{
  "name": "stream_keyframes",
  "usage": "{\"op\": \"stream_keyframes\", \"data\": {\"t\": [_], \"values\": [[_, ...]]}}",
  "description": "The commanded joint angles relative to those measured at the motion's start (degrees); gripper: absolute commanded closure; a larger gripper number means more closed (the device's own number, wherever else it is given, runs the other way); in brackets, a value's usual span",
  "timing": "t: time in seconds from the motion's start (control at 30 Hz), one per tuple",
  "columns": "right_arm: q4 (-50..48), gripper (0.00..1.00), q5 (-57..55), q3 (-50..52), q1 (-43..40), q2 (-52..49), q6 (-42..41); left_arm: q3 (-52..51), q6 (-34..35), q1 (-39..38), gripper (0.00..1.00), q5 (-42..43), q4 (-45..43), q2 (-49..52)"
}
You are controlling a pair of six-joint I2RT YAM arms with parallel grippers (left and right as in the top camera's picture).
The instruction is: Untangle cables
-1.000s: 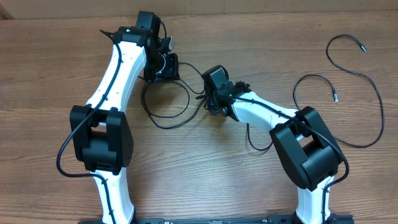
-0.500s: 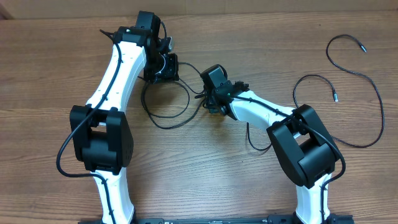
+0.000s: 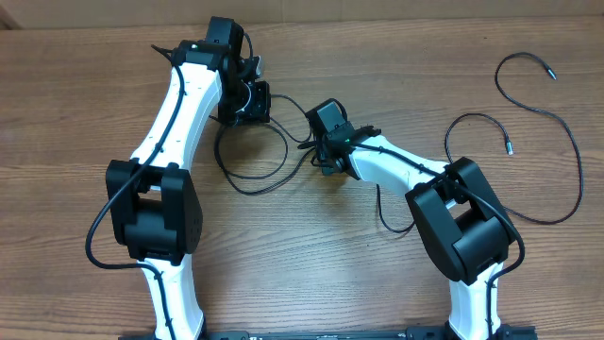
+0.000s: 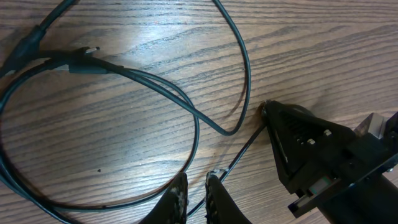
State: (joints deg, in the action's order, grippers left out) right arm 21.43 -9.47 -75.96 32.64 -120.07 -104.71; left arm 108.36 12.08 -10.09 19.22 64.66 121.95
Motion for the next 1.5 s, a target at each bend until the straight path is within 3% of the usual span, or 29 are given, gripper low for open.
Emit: {"op": "stream_keyframes", "data": {"t": [0.0, 0.33, 0.7, 1.17, 1.33, 1.47], "values": [[2.16, 0.96, -0.68, 1.75, -0.96, -3.39, 4.15, -0.26, -0.11, 0.33, 0.89, -0.31, -0.07, -0.11], [2.73, 0.96, 9.14, 1.75, -1.57, -3.39, 19.37, -0.26, -0.33, 0.33, 0.87, -0.35, -0.2, -0.11], [3.69, 0.96, 24.92, 1.75, -6.62, -2.01, 45.99, -0.26, -0.31, 1.11, 0.86, -0.31, 0.0, -0.11], [9.88, 0.96, 25.03, 1.75, -6.8, 9.94, 64.89, -0.26, -0.31, 1.49, 0.86, -0.35, -0.15, -0.11], [13.88, 0.96, 25.03, 1.75, -6.8, 15.76, 66.34, -0.26, -0.31, 1.49, 0.86, -0.37, -0.15, -0.11], [16.33, 0.96, 25.03, 1.73, -6.8, 21.9, 72.54, -0.26, -0.31, 1.49, 0.86, -0.35, -0.02, -0.11]]}}
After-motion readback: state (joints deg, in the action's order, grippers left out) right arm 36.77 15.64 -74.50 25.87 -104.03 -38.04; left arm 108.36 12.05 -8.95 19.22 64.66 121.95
